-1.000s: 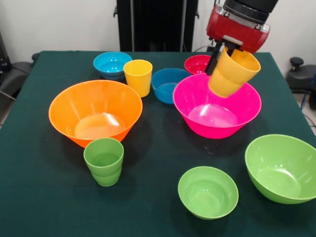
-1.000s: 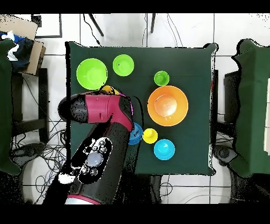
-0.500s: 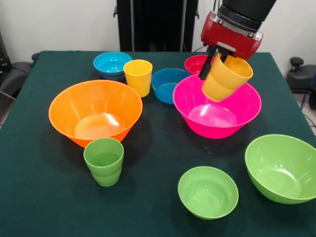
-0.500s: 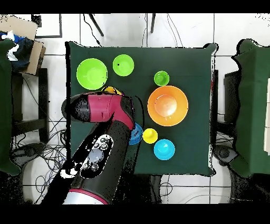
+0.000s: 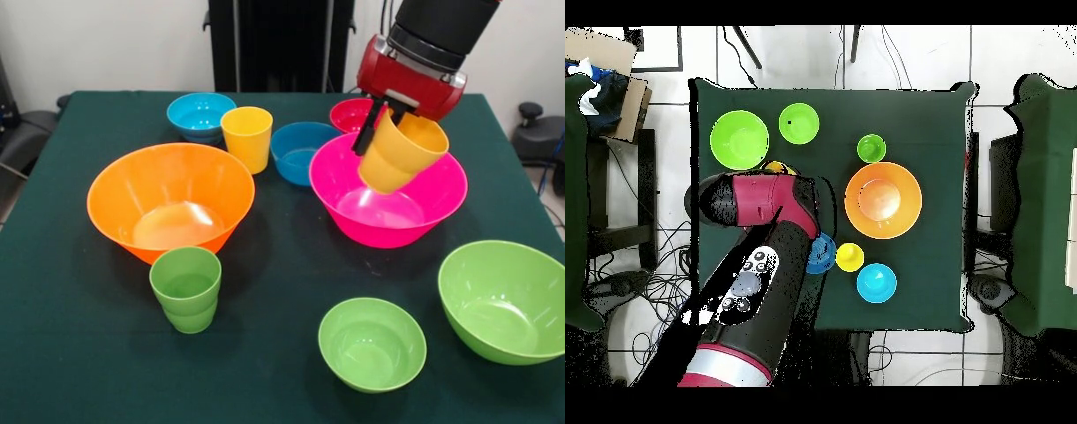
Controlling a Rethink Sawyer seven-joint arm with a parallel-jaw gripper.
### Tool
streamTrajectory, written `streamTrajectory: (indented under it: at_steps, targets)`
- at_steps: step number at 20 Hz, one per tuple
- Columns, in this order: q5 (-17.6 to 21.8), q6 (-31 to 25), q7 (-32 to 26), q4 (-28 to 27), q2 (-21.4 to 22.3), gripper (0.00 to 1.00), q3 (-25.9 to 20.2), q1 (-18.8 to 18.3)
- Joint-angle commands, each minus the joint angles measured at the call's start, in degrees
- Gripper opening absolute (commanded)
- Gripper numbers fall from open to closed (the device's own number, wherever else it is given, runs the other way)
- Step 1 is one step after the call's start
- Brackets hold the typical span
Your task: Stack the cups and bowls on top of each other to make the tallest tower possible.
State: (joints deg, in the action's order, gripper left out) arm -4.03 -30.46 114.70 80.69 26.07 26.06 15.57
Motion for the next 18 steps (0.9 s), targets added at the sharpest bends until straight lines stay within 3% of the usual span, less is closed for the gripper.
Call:
streamTrajectory:
  at_steps: [1,18]
  targets:
    - [-1.54,3.96,10.99,-3.82,-3.04,0.00,-3.71,0.18]
    - [-3.20,3.09,11.83,-5.38,-4.40,0.00,-2.28,1.70]
